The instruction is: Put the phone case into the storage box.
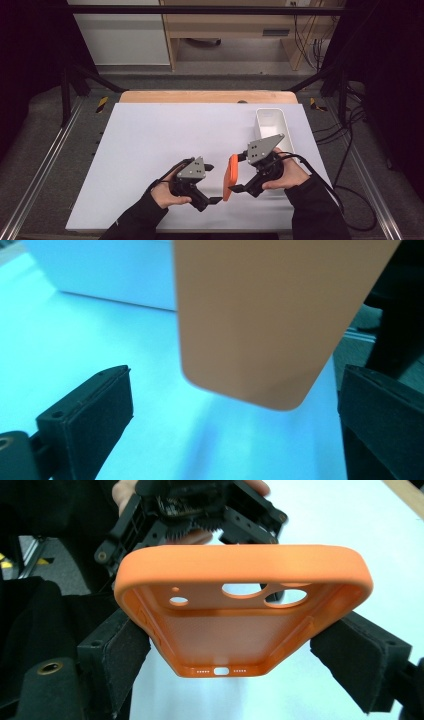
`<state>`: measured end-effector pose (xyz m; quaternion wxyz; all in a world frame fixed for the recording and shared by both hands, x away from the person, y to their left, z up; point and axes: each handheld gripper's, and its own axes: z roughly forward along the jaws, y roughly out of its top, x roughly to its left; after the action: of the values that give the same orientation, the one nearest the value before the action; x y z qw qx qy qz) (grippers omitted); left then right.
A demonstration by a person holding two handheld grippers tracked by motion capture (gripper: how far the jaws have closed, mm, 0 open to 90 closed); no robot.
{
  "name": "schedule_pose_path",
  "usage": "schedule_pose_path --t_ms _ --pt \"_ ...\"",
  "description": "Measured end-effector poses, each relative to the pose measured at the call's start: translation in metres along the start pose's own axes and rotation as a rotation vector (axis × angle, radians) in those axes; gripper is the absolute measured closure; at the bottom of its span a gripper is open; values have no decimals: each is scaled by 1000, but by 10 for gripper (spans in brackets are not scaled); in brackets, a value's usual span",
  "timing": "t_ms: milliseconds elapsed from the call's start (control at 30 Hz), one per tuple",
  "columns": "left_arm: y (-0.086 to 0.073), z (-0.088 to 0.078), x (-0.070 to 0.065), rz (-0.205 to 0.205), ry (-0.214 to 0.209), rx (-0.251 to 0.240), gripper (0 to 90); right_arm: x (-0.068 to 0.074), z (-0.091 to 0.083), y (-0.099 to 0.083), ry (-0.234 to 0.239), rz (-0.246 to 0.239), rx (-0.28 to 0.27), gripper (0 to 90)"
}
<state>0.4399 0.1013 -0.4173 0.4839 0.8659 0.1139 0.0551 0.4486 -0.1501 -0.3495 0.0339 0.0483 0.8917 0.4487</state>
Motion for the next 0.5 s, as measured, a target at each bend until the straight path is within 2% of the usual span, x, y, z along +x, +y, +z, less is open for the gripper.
schedule_pose_path --t_ms 267,500 --pt "-11 -24 10 -60 74 -47 3 -2 -12 -2 -35 13 -16 164" --pt "-23 -44 19 -118 169 -78 2 -3 -23 -2 -69 23 -34 165"
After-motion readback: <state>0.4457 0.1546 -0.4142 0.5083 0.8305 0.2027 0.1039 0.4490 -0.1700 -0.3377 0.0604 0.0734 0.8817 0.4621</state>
